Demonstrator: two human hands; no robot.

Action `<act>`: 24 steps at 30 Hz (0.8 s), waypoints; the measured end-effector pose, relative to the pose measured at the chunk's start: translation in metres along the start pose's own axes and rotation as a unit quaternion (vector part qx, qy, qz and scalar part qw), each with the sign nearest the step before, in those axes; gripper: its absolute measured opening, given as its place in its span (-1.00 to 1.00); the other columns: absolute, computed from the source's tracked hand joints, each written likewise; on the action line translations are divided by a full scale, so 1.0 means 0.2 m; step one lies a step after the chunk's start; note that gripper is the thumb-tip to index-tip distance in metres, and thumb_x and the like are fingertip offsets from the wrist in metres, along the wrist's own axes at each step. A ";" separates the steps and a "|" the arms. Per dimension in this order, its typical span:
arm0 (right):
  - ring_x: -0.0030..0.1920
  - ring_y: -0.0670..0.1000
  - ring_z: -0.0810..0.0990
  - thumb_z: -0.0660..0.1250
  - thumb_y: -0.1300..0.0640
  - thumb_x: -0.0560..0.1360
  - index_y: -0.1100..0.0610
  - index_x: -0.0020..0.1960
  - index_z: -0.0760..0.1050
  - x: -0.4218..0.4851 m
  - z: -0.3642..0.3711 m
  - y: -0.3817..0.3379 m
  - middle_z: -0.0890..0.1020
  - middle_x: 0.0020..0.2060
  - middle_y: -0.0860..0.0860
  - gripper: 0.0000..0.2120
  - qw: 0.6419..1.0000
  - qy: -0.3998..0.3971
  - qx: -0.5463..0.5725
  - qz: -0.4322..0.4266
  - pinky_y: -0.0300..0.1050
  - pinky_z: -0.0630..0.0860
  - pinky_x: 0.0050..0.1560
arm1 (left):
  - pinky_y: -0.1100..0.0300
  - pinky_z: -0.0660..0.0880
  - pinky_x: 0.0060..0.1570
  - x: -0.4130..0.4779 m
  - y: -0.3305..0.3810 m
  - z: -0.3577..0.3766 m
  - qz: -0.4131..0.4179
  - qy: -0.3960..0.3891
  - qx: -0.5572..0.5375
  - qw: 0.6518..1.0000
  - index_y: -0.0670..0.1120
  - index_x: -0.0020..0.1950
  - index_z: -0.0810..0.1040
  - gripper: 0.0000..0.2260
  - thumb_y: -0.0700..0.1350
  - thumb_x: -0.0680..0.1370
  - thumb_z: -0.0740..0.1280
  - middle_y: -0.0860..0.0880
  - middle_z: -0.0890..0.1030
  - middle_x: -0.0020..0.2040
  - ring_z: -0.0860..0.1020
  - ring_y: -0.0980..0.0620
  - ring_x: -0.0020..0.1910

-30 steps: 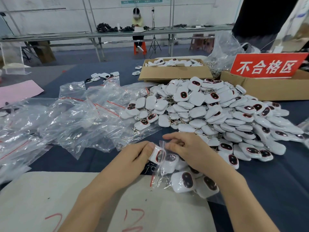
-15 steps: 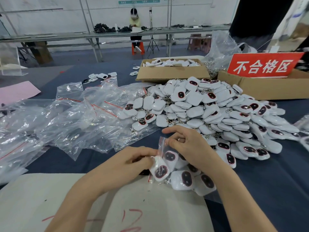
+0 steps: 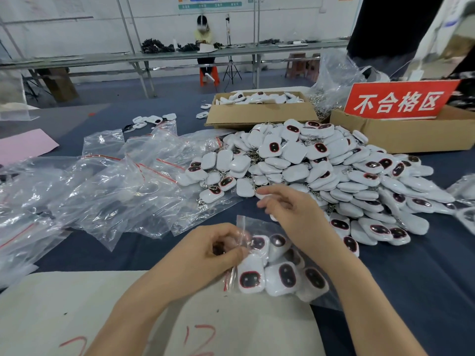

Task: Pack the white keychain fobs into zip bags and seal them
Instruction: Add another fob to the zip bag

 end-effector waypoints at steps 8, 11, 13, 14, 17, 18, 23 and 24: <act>0.04 -0.41 0.54 0.21 0.19 0.63 -0.08 0.12 0.62 -0.01 -0.13 0.04 0.67 -0.03 -0.29 -0.73 0.986 0.164 -0.011 0.014 -0.61 0.36 -0.03 | 0.03 0.62 0.04 0.00 -0.01 -0.01 -0.050 0.005 -0.115 0.992 -0.04 0.17 0.64 -0.83 -0.21 0.65 0.32 -0.15 0.71 -0.01 0.64 -0.05 -0.09; 0.11 -0.33 0.52 0.19 0.22 0.63 -0.07 0.15 0.60 -0.03 -0.16 0.02 0.62 0.05 -0.24 -0.72 0.976 0.206 -0.068 -0.013 -0.57 0.34 0.07 | 0.23 0.60 -0.22 0.01 -0.03 -0.05 -0.069 0.089 -0.172 0.979 -0.07 0.23 0.61 -0.81 -0.22 0.67 0.27 -0.05 0.72 -0.05 0.65 0.03 -0.23; 0.16 -0.21 0.48 0.20 0.24 0.62 -0.02 0.20 0.59 -0.03 -0.17 0.02 0.60 0.11 -0.16 -0.71 0.962 0.227 -0.147 -0.035 -0.45 0.30 0.19 | 0.26 0.53 -0.36 0.02 -0.07 -0.11 -0.063 0.173 -0.145 0.972 -0.03 0.20 0.60 -0.81 -0.20 0.68 0.24 0.06 0.71 -0.10 0.60 0.08 -0.34; 0.22 -0.13 0.46 0.21 0.24 0.62 0.01 0.24 0.59 -0.04 -0.17 0.03 0.59 0.16 -0.10 -0.71 0.954 0.230 -0.189 -0.038 -0.37 0.29 0.26 | 0.25 0.49 -0.38 0.02 -0.09 -0.13 -0.060 0.208 -0.116 0.969 0.01 0.17 0.61 -0.81 -0.18 0.69 0.23 0.09 0.69 -0.14 0.55 0.10 -0.36; 0.39 -0.02 0.35 0.25 0.21 0.62 0.04 0.33 0.54 -0.03 -0.14 0.07 0.50 0.32 -0.02 -0.69 0.950 0.186 -0.251 -0.020 -0.25 0.23 0.35 | 0.13 0.41 -0.28 0.03 -0.17 -0.17 -0.070 0.280 -0.067 0.955 0.10 0.11 0.62 -0.78 -0.16 0.68 0.22 0.17 0.63 -0.24 0.44 0.06 -0.35; 0.40 -0.02 0.34 0.26 0.20 0.62 0.03 0.34 0.53 -0.03 -0.13 0.08 0.49 0.33 -0.02 -0.69 0.953 0.163 -0.254 -0.019 -0.24 0.23 0.35 | 0.10 0.40 -0.27 0.03 -0.18 -0.17 -0.073 0.290 -0.065 0.952 0.10 0.11 0.62 -0.77 -0.16 0.68 0.21 0.17 0.62 -0.26 0.42 0.04 -0.35; 0.30 0.04 0.42 0.33 0.12 0.58 -0.02 0.27 0.56 -0.02 -0.09 0.09 0.50 0.30 -0.02 -0.72 0.952 0.086 -0.294 -0.011 -0.03 0.34 0.36 | 0.12 0.37 -0.30 0.04 -0.18 -0.15 -0.077 0.287 -0.038 0.954 0.14 0.07 0.60 -0.78 -0.15 0.66 0.22 0.17 0.62 -0.26 0.38 0.07 -0.41; 0.31 0.04 0.41 0.35 0.10 0.57 -0.03 0.28 0.56 -0.02 -0.09 0.09 0.49 0.31 -0.03 -0.71 0.951 0.080 -0.297 -0.007 -0.01 0.33 0.38 | 0.13 0.37 -0.31 0.04 -0.18 -0.15 -0.078 0.285 -0.035 0.955 0.15 0.06 0.60 -0.78 -0.15 0.66 0.22 0.17 0.62 -0.26 0.38 0.08 -0.42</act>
Point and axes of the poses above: each hand's wrist, its own x-axis towards the middle knuckle, its own z-axis out of the palm, y = z × x, the point moved 4 cm from there along x, towards the middle knuckle
